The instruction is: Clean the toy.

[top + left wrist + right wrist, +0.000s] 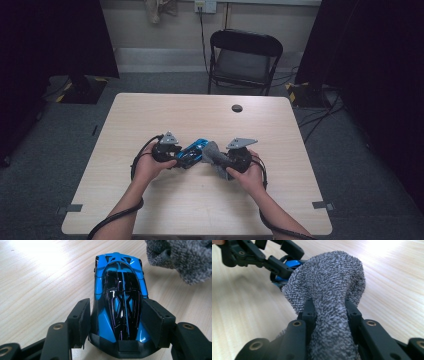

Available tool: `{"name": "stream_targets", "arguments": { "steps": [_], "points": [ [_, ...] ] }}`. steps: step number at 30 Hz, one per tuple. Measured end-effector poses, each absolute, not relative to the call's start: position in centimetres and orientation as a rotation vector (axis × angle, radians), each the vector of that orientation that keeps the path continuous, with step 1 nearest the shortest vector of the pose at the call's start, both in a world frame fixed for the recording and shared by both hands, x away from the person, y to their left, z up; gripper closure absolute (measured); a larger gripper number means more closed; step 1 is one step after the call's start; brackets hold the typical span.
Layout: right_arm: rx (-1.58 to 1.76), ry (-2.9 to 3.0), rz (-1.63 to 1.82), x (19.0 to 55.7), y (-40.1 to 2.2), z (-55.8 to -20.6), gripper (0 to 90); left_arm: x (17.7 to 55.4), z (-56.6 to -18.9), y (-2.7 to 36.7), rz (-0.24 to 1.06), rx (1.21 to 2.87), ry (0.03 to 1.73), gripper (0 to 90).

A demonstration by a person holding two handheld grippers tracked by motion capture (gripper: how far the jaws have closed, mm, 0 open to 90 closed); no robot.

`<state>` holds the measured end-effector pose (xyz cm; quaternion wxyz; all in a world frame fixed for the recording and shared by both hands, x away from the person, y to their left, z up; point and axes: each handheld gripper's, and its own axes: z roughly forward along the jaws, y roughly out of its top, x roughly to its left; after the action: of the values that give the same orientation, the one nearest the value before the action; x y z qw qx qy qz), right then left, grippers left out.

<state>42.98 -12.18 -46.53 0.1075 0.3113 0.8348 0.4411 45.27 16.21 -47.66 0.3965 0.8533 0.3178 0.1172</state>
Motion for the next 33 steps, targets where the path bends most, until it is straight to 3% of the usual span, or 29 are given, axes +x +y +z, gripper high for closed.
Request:
{"name": "stream_targets", "arguments": {
  "steps": [15, 24, 27, 29, 33],
  "points": [
    [0.807, 2.589, 1.309, 42.0, -8.9, -47.2, 67.4, 45.2, -47.5, 16.2, 0.311, 2.178, 0.801, 42.4],
    [0.804, 2.614, 1.301, 41.7, -8.1, -47.7, 50.3, 45.1, -47.5, 16.3, 0.319, 2.172, 0.804, 42.7],
    [0.782, 2.612, 1.322, 41.7, -8.1, -47.2, 55.5, 45.1, -47.5, 16.2, 0.316, 2.173, 0.803, 42.8],
    [0.766, 2.608, 1.324, 41.7, -8.0, -46.9, 66.5, 45.1, -47.5, 16.2, 0.318, 2.173, 0.803, 42.8],
    [0.755, 2.652, 1.282, 42.0, -7.4, -47.2, 72.4, 45.0, -47.5, 16.3, 0.320, 2.171, 0.801, 42.7]
  ]
}}
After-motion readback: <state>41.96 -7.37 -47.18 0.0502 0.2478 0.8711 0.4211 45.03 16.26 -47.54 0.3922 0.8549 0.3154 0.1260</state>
